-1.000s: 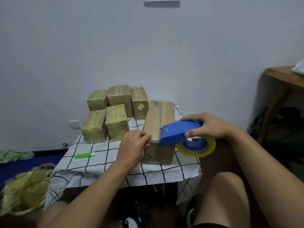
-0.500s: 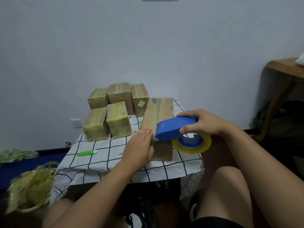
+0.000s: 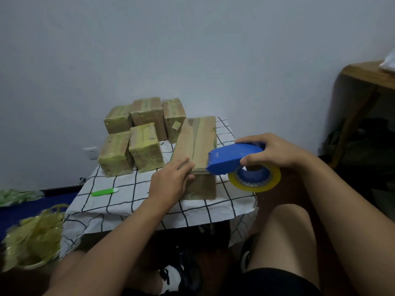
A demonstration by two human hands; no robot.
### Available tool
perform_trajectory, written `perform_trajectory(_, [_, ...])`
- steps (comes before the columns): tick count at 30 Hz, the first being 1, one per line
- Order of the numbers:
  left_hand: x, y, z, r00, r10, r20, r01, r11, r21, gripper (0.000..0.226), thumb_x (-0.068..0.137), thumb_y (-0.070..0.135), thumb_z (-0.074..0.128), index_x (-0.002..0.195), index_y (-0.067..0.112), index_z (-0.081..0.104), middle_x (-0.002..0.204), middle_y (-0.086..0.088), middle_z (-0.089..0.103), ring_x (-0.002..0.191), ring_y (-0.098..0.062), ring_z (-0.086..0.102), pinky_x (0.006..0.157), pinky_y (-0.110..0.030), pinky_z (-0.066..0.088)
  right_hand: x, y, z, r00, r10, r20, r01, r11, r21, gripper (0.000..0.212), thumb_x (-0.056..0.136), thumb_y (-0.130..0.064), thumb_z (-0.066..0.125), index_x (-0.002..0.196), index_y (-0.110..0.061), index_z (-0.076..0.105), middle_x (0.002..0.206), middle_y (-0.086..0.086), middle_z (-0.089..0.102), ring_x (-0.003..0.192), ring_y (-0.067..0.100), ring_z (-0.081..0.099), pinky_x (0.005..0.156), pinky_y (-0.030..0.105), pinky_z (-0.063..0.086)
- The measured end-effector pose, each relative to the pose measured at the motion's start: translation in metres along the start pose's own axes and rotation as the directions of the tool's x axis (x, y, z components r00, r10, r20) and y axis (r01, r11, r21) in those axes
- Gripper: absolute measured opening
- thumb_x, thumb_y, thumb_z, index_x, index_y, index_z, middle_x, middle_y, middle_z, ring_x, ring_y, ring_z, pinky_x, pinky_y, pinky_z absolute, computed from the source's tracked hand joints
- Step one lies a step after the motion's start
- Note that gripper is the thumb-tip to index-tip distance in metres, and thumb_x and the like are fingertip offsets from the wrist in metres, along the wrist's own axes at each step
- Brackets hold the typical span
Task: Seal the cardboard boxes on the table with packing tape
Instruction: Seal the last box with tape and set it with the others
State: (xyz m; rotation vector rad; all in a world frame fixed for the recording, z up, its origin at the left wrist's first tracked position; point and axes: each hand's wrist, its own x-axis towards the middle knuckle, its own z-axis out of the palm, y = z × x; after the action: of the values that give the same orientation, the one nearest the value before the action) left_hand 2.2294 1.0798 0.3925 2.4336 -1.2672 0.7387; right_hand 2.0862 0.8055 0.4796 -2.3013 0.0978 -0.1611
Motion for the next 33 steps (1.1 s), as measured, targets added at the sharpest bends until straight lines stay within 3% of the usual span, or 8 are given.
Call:
perform_trajectory(4, [0.003,0.006,0.001,0.998,0.046,0.041,-0.048,0.997,0.056,0.032,0.092,0.035,0.055,0.118,0.020,0.066,0.118,0.001,0.066,0.100,-0.025,0.064,0.065,-0.035,0.057,-0.012,0.016,-0.006,1.000,0.027,-0.014,-0.026,1.000,0.008,0.049,0.080,-0.030,0.082,0.125,-0.038,0.064,0.113,-0.015,0.066,0.092,0.000,0.066,0.069,0.008,0.049])
perform_trajectory(6, [0.003,0.007,0.000,0.996,0.047,0.076,-0.053,0.995,0.088,0.036,0.089,0.029,0.065,0.124,0.021,0.064,0.120,-0.002,0.065,0.100,-0.027,0.064,0.064,-0.036,0.056,-0.012,0.019,-0.002,1.000,0.027,0.009,-0.027,1.000,0.000,0.051,0.081,-0.034,0.082,0.127,-0.038,0.062,0.114,-0.014,0.065,0.094,0.005,0.066,0.069,0.011,0.050])
perform_trajectory(9, [-0.001,0.008,-0.003,0.992,0.054,0.117,-0.069,0.989,0.129,0.061,0.075,0.016,0.078,0.132,0.025,0.060,0.122,-0.007,0.064,0.102,-0.031,0.064,0.064,-0.037,0.056,-0.010,0.019,0.001,1.000,0.023,0.008,-0.023,1.000,-0.012,0.049,0.081,-0.035,0.081,0.125,-0.041,0.060,0.114,-0.016,0.064,0.094,0.006,0.066,0.069,0.011,0.050])
perform_trajectory(15, [0.006,0.016,-0.001,0.986,0.136,0.099,-0.152,0.973,0.174,0.060,0.069,0.014,0.081,0.127,0.016,0.062,0.129,-0.006,0.061,0.114,-0.028,0.058,0.091,-0.038,0.047,-0.013,0.020,0.001,0.999,0.032,0.018,-0.031,0.999,-0.037,0.052,0.082,-0.037,0.080,0.130,-0.038,0.061,0.115,-0.014,0.065,0.098,0.009,0.065,0.078,0.018,0.050])
perform_trajectory(21, [0.007,0.024,-0.003,0.982,0.159,0.102,-0.171,0.979,0.114,0.058,0.075,0.020,0.076,0.131,0.021,0.060,0.124,-0.009,0.064,0.103,-0.030,0.064,0.080,-0.037,0.052,-0.013,0.020,0.005,0.999,0.038,0.021,-0.037,0.999,-0.038,0.053,0.083,-0.034,0.080,0.132,-0.036,0.059,0.115,-0.011,0.064,0.095,0.016,0.068,0.069,0.016,0.054])
perform_trajectory(26, [0.010,0.039,0.002,0.980,0.094,0.177,-0.099,0.995,0.017,0.057,0.097,0.035,0.054,0.148,0.017,0.037,0.156,0.000,0.035,0.140,-0.020,0.037,0.114,-0.036,0.031,-0.012,0.021,0.006,0.999,0.033,0.024,-0.032,0.999,-0.038,0.054,0.082,-0.035,0.080,0.132,-0.039,0.058,0.116,-0.012,0.063,0.096,0.012,0.066,0.068,0.014,0.052])
perform_trajectory(28, [0.010,0.041,0.006,0.985,0.049,0.162,-0.049,0.999,-0.004,0.056,0.097,0.039,0.056,0.146,0.019,0.040,0.152,0.000,0.042,0.134,-0.020,0.045,0.107,-0.037,0.040,-0.012,0.024,0.007,0.999,0.033,0.017,-0.033,0.999,-0.030,0.055,0.082,-0.036,0.080,0.132,-0.038,0.058,0.117,-0.012,0.063,0.097,0.011,0.066,0.070,0.014,0.052])
perform_trajectory(33, [0.010,0.035,0.011,0.995,0.081,0.057,-0.083,0.996,0.024,0.048,0.080,0.031,0.079,0.124,0.014,0.067,0.122,-0.004,0.069,0.099,-0.026,0.069,0.071,-0.036,0.058,-0.018,0.031,0.006,1.000,0.009,-0.002,-0.009,1.000,0.012,0.068,0.071,-0.051,0.078,0.134,-0.039,0.058,0.119,-0.014,0.064,0.100,0.008,0.065,0.080,0.020,0.053])
